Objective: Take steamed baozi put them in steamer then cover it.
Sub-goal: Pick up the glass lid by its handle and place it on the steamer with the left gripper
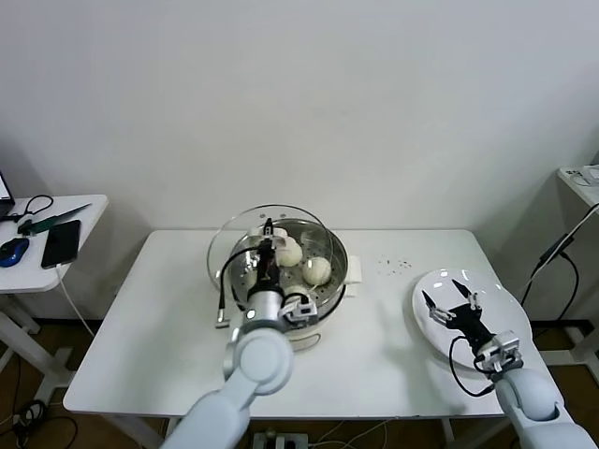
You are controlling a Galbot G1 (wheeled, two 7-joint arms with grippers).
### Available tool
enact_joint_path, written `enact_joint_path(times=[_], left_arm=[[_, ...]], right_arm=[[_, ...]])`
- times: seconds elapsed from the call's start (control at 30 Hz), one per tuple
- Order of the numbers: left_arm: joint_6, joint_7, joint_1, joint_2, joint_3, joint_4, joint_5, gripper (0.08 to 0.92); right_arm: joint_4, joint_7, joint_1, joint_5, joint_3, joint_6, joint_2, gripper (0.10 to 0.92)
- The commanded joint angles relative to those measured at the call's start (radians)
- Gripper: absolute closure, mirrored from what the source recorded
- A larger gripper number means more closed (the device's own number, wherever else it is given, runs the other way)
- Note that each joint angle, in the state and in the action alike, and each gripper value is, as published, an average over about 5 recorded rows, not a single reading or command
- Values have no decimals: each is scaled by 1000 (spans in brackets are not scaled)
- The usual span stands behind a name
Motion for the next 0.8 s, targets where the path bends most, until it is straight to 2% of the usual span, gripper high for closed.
enact_joint_path(times=[0.03, 0.8], left_arm=[[48, 1, -58, -116, 46, 150, 13, 852], [48, -4, -49, -107, 32, 189, 4, 852]], right_arm=[[-11, -4, -2, -7, 15, 5, 3, 203], [-21, -12, -1, -17, 20, 12, 9, 203]])
